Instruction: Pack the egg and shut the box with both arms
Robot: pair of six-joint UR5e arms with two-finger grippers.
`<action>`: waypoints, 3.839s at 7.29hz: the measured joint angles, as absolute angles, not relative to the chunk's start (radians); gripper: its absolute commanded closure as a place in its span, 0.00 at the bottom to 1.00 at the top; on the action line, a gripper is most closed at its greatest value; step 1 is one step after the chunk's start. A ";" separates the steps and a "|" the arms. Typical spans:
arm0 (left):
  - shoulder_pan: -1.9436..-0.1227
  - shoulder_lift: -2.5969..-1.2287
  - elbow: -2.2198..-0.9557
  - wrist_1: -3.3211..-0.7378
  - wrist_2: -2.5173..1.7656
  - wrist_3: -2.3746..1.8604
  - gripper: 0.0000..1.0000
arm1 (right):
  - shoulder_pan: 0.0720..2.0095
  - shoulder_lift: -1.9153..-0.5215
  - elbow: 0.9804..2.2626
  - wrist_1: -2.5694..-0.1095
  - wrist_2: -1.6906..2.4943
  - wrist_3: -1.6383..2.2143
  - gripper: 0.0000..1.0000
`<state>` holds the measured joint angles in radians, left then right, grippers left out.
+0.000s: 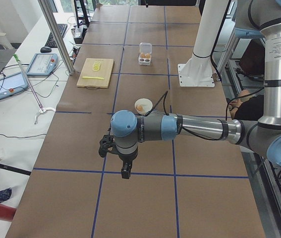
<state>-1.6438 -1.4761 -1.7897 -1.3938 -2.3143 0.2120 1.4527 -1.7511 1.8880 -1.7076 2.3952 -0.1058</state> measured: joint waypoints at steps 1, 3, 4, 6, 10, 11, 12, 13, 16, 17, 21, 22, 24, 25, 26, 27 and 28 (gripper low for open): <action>-1.644 -1.480 -1.796 -1.402 -2.315 0.212 0.00 | 1.454 -1.751 1.889 -1.707 2.397 -0.106 0.00; -1.645 -1.490 -1.792 -1.462 -2.316 0.217 0.00 | 1.455 -1.747 1.888 -1.706 2.398 -0.103 0.00; -1.645 -1.498 -1.787 -1.504 -2.317 0.218 0.00 | 1.455 -1.744 1.877 -1.707 2.399 -0.100 0.00; -1.659 -1.519 -1.786 -1.593 -2.316 0.220 0.00 | 1.455 -1.747 1.836 -1.708 2.455 -0.096 0.00; -1.771 -1.509 -1.790 -1.702 -2.316 0.223 0.00 | 1.454 -1.748 1.804 -1.697 2.513 -0.102 0.00; -1.777 -1.508 -1.796 -1.705 -2.315 0.223 0.00 | 1.454 -1.748 1.791 -1.695 2.511 -0.107 0.00; -1.785 -1.516 -1.799 -1.703 -2.314 0.222 0.00 | 1.454 -1.745 1.782 -1.694 2.510 -0.109 0.00; -1.801 -1.530 -1.800 -1.694 -2.313 0.221 0.00 | 1.454 -1.741 1.774 -1.694 2.510 -0.110 0.00; -1.844 -1.506 -1.854 -1.672 -2.312 0.218 0.00 | 1.454 -1.730 1.735 -1.692 2.507 -0.107 0.00; -1.842 -1.494 -1.853 -1.673 -2.311 0.214 0.00 | 1.454 -1.727 1.738 -1.692 2.506 -0.103 0.00; -1.686 -1.500 -1.785 -1.719 -2.314 0.211 0.00 | 1.453 -1.692 1.736 -1.692 2.490 -0.103 0.00; -1.626 -1.505 -1.781 -1.749 -2.318 0.209 0.00 | 1.453 -1.684 1.736 -1.692 2.489 -0.100 0.00; -1.476 -1.515 -1.784 -1.856 -2.328 0.037 0.00 | 1.454 -1.671 1.742 -1.692 2.472 -0.080 0.00; -1.391 -1.517 -1.788 -1.925 -2.330 -0.097 0.01 | 1.454 -1.670 1.744 -1.692 2.457 -0.070 0.00; -1.303 -1.524 -1.795 -1.980 -2.326 -0.201 0.01 | 1.454 -1.672 1.746 -1.693 2.448 -0.065 0.00; -1.227 -1.535 -1.801 -2.027 -2.321 -0.251 0.00 | 1.454 -1.675 1.748 -1.693 2.446 -0.063 0.00; -1.159 -1.548 -1.812 -2.064 -2.306 -0.288 0.00 | 1.454 -1.678 1.750 -1.693 2.445 -0.062 0.00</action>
